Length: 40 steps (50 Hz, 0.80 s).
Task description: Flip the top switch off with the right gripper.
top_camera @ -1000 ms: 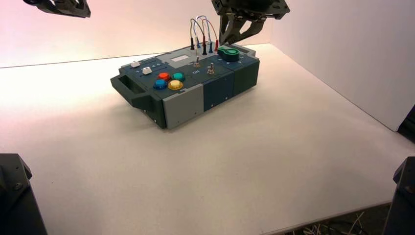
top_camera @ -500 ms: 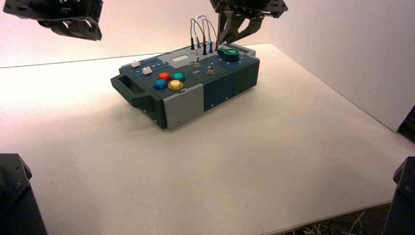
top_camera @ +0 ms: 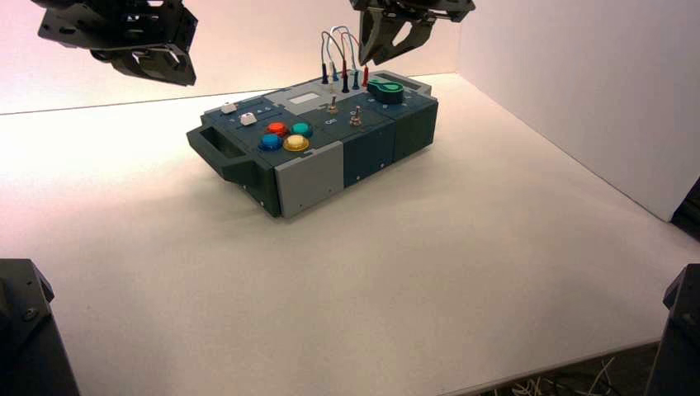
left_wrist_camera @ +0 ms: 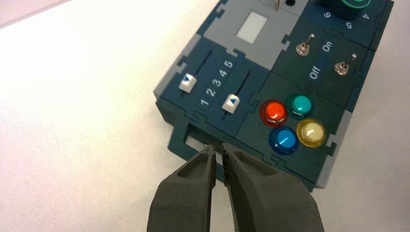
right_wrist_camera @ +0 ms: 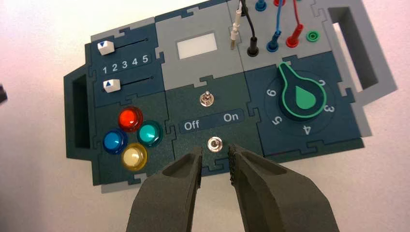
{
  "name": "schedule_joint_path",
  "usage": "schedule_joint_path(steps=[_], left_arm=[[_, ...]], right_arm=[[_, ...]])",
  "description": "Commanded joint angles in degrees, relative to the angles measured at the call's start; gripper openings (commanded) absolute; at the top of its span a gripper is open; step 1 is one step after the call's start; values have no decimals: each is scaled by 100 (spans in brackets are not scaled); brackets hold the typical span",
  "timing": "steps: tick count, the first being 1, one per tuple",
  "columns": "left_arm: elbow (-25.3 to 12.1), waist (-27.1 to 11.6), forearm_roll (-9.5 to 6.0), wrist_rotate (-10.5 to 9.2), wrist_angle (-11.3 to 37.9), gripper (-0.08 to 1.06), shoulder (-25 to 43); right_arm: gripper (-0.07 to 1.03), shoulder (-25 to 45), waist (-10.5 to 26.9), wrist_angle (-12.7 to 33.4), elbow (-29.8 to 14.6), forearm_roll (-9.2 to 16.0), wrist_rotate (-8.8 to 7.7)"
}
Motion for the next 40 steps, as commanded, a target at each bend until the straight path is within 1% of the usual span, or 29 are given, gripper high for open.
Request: schedule_joint_path(steps=[1,8,14,18,24,32,40], left_arm=[[9,-35,-9,-35,35,7,35],[0,-35,-9,-35,35,-4,158],[-105,-35,0,-35,35,-4,334],[-255,-35,9,-26,35,-4,580],[-439,-35,18,-18,9,-4,958],[-650,-35,18,-9,-211,-3,1485],[-896,-35,18,0,-255,-3,1969]], right_arm=[[32,26,44,0,-220,35,18],[32,237,62,53,-387,35,9],[31,378,79,114,-536,26,-18],[28,439,88,141,-624,18,-26],[26,457,88,141,-659,0,-35],[26,431,88,141,-659,-35,-53],[26,448,88,141,-686,-62,-53]])
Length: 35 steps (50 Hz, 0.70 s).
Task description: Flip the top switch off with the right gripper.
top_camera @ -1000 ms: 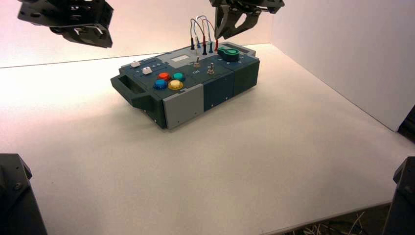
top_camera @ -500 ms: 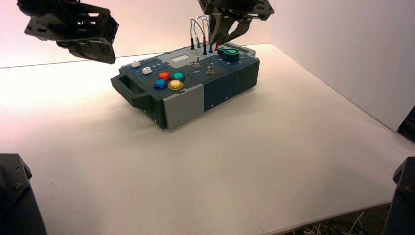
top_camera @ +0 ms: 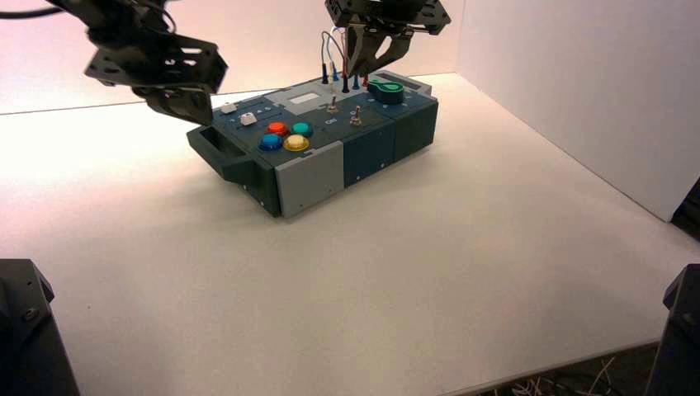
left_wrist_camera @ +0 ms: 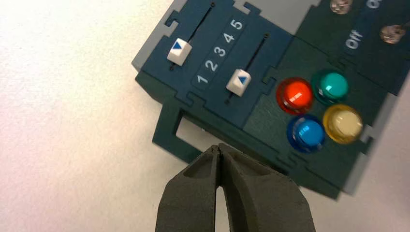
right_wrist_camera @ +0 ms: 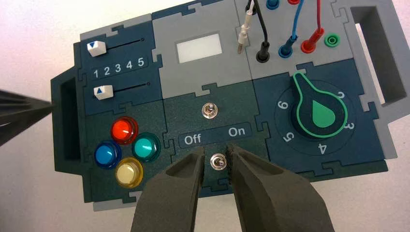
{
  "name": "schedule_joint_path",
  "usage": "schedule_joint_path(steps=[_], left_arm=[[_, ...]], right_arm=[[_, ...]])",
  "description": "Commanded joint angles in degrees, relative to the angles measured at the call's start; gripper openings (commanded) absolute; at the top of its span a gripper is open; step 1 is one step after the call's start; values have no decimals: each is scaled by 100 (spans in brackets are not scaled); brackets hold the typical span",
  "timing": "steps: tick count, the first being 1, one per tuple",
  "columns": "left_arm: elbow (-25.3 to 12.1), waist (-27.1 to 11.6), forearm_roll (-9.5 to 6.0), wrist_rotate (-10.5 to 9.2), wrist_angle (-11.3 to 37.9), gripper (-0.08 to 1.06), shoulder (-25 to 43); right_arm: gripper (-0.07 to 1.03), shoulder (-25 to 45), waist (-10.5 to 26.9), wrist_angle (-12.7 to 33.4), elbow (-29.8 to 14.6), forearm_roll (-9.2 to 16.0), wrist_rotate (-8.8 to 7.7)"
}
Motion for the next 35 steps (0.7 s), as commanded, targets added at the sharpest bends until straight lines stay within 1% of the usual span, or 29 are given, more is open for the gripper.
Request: schedule_joint_path(steps=[1,7,17,22,35], left_arm=[[-290,-18,9,26,-79,-3,264],[-466,-18,18,53,-193,-3,589],[-580,-18,35,53,-229,-3,712],[-589,0,62,53,-229,-3,747],[-580,9,53,53,-88,-3,791]], right_arm=[[26,-105,53,-26,-176,-18,-18],[26,-97,53,-26,-176,-18,-18],[26,-53,53,-26,-246,-18,-9],[26,9,53,-26,-325,9,-9],[26,229,62,88,-545,18,0]])
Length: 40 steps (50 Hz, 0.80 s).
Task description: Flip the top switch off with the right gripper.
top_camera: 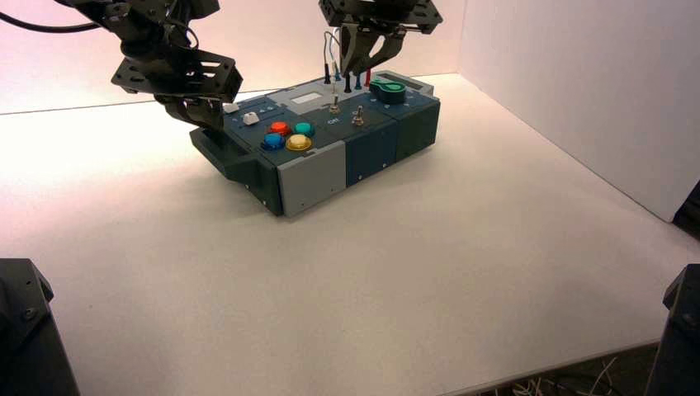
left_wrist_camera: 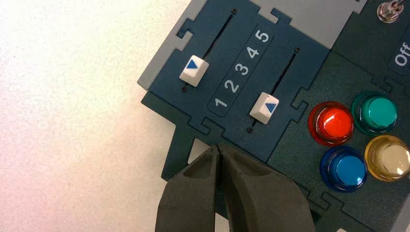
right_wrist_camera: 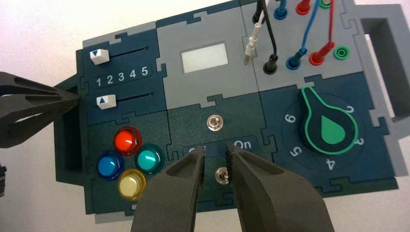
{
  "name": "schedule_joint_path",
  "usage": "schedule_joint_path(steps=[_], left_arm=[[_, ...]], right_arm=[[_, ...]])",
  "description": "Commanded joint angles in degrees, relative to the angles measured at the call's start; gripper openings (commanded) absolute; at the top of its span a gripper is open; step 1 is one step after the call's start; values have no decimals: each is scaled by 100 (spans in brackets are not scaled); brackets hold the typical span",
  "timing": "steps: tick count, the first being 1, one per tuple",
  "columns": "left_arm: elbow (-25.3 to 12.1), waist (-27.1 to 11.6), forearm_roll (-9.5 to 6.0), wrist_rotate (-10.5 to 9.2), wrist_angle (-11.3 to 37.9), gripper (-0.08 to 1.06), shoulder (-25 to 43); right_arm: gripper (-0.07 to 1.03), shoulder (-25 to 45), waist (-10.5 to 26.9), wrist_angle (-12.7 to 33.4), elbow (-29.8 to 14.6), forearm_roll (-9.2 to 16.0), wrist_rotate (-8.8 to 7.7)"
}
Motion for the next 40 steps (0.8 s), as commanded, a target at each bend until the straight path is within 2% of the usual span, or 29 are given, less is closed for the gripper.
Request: schedule_joint_path(steps=[1,27,40], left_arm=[[-97,-35,-9,9,62,-3,0],[-114,-35,-44,-62,853,-3,-439],[-149,-35,-44,-70,967,-3,-193]], right_arm=[[26,-44,53,18,-229,18,0],[26,9,53,35,-352,-26,-26],[26,88,53,35,-404,-62,-35]])
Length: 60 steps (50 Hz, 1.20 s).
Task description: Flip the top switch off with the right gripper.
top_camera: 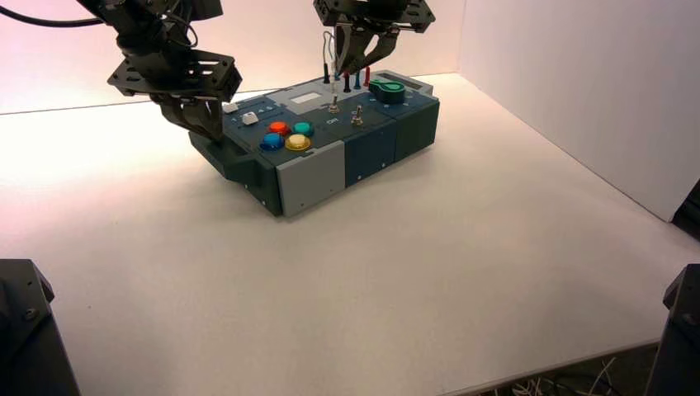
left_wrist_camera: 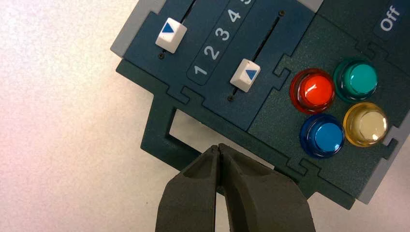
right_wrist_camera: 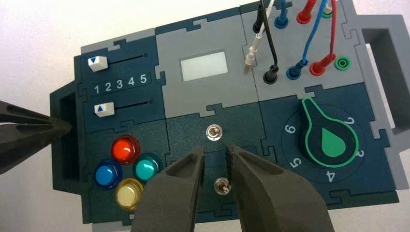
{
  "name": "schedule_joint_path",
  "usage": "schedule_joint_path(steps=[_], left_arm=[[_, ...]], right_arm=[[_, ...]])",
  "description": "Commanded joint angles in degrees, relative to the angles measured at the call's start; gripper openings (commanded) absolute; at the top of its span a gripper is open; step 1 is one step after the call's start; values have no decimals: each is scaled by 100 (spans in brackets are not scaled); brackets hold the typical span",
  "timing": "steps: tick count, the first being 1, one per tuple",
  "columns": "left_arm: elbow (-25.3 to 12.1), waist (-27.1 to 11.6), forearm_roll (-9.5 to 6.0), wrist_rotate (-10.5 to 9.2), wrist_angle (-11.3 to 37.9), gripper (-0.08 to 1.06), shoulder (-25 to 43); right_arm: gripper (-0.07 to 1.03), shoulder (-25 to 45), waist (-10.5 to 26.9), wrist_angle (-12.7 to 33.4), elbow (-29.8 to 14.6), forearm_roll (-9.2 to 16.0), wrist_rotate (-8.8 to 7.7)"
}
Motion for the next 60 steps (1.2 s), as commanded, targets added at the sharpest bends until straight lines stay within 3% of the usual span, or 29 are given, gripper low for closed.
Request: schedule_joint_path(steps=[1,15,34,42,60], left_arm=[[-97,-18,-9,-9,-18,-3,62],[-308,-18,0,26,-35,-3,475],[-396,-9,0,35,-35,-3,501],[-396,-9,9,35,-35,-3,510],[-396,-9,9,44,-35,-3,510]], right_arm=[[26,-70,53,-26,-185,0,-18],[26,114,53,-26,-369,-9,-53],[26,369,53,132,-606,-35,-70],[8,431,18,237,-580,-141,-70],[-2,466,-105,290,-606,-158,-62]])
